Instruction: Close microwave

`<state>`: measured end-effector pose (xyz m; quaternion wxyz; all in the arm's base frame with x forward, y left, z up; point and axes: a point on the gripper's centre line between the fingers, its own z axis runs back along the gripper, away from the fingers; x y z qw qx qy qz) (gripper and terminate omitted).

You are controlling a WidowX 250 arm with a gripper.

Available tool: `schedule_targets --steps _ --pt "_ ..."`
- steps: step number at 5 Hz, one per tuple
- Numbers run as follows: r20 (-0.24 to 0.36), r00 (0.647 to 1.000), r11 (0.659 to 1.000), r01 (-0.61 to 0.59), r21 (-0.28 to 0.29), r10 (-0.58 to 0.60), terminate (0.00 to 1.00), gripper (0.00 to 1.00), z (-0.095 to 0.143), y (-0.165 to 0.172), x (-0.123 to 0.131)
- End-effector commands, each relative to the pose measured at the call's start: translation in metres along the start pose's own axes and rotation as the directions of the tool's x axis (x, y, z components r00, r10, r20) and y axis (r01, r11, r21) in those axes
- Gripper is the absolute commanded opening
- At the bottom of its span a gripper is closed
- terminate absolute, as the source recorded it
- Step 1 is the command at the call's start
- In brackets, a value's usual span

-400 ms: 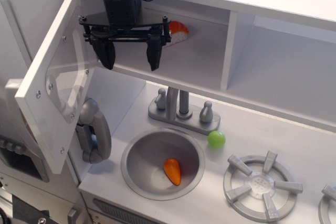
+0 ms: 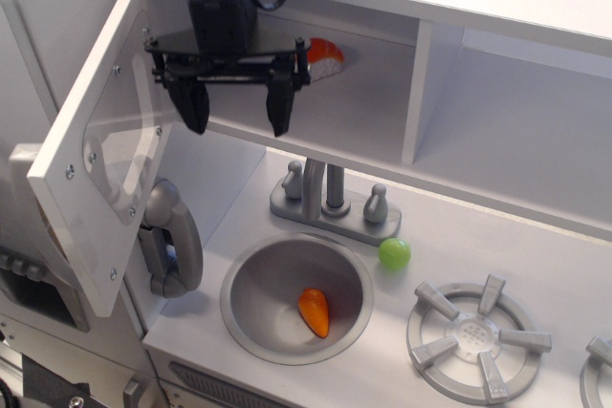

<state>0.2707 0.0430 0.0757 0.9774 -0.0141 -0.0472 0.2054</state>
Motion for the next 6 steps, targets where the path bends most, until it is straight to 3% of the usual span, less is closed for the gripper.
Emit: schedule_targets --steps 1,4,5,6 --pt "0.027 0.999 0.998 0.032 -0.061 -0.03 0.0 1.0 0.051 0.005 -0.014" --pt "0.059 0.994 0.979 0.105 -0.173 -0.096 0.0 1.0 0.121 0.053 -0.029" --pt "0.065 0.992 0.98 0.118 -0.158 -0.109 0.0 1.0 0.127 0.065 -0.034" --pt "0.048 0.993 0.987 0.112 -0.117 -0.107 0.0 1.0 0.112 0.076 -0.045"
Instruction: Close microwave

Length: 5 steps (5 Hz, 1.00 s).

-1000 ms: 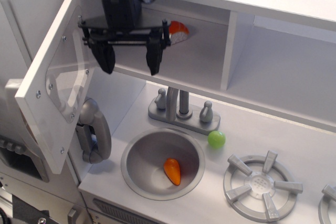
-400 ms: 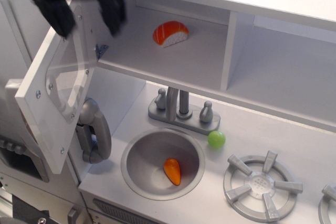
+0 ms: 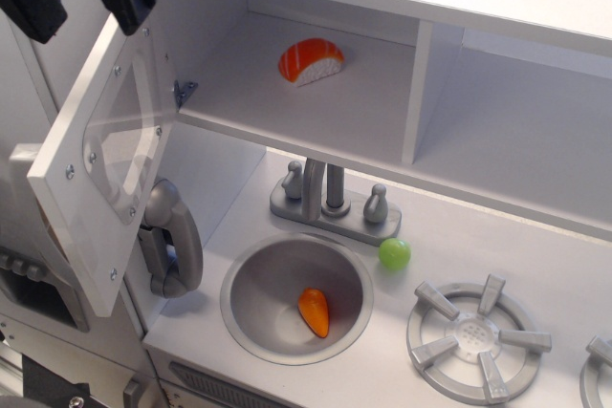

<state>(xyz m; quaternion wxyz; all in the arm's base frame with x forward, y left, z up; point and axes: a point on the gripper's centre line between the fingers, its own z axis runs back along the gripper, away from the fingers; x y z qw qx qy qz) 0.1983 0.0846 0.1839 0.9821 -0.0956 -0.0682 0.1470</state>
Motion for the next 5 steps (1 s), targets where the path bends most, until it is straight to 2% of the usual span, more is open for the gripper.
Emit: schedule_targets --steps 1,2,3,5 --pt "0.027 1.0 0.995 -0.001 0.102 -0.002 0.0 1.0 -0.013 0.021 -0.017" --pt "0.03 0.999 0.99 -0.014 0.139 0.01 0.0 1.0 -0.023 0.027 -0.022" --pt "0.024 0.999 0.989 -0.039 0.146 0.035 0.0 1.0 -0.039 0.023 -0.025" --pt "0.055 0.995 0.989 -0.087 0.118 0.081 0.0 1.0 -0.066 -0.007 -0.015"
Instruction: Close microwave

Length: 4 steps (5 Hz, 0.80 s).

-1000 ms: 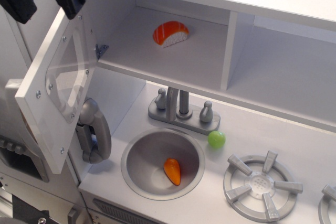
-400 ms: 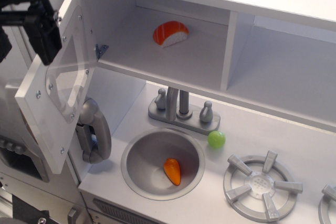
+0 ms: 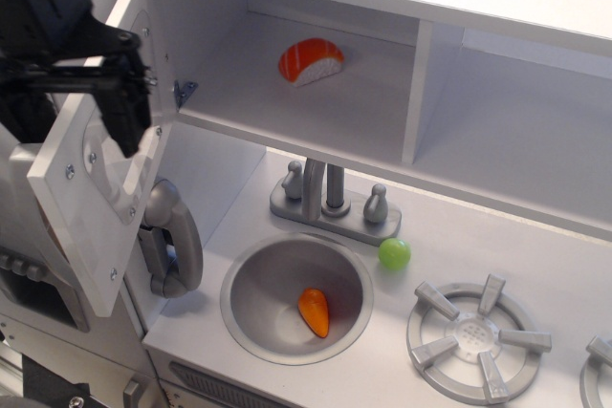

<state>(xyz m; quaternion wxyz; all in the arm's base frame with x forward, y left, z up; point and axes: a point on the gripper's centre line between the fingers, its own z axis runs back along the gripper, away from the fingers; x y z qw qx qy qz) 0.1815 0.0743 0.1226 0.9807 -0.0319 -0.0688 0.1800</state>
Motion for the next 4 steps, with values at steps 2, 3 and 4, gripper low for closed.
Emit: schedule_targets --steps 2,3,4 --pt "0.027 0.998 0.997 -0.062 -0.039 0.063 0.0 1.0 -0.002 -0.058 0.027" --pt "0.004 1.0 0.997 -0.028 -0.075 0.028 0.0 1.0 0.007 -0.078 0.024" --pt "-0.033 0.999 0.996 0.031 -0.086 -0.034 0.0 1.0 0.012 -0.087 -0.003"
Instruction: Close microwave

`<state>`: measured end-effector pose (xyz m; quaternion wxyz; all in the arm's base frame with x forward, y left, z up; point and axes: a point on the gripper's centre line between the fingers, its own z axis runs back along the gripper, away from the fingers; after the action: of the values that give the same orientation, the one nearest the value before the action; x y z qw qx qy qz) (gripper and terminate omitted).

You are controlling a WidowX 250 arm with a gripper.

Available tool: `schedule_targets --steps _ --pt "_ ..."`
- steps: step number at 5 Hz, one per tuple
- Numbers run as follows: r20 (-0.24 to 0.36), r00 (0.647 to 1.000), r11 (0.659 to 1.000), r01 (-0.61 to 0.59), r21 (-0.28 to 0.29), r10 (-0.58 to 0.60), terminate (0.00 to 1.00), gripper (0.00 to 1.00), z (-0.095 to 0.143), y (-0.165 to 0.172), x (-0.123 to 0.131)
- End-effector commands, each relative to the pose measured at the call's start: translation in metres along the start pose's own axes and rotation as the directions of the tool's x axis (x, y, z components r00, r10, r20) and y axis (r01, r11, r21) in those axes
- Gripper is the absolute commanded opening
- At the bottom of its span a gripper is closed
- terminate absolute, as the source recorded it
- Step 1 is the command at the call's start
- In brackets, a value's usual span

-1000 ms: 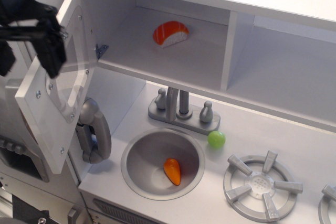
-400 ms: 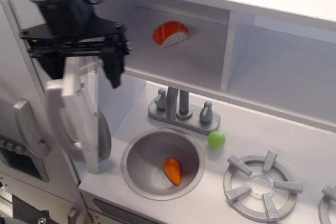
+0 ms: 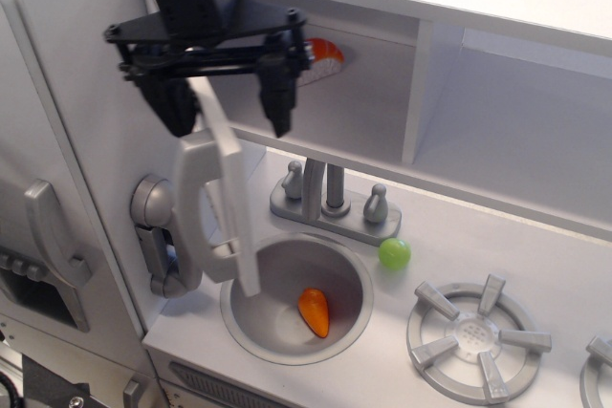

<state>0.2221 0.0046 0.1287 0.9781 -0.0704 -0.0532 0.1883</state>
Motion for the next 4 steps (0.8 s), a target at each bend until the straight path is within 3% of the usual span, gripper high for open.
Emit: schedule_targets --steps 1,2,3,4 --pt "-0.009 0.991 0.991 0.136 -0.015 -0.136 0.0 1.0 0.016 0.002 -0.049" --pt "-0.05 0.981 0.982 0.187 -0.008 -0.187 0.0 1.0 0.016 0.024 -0.068" --pt "-0.017 0.979 0.977 0.205 0.052 -0.204 0.0 1.0 0.011 0.05 -0.067" --pt "0.014 0.987 0.982 0.156 0.11 -0.158 0.0 1.0 0.001 0.072 -0.045"
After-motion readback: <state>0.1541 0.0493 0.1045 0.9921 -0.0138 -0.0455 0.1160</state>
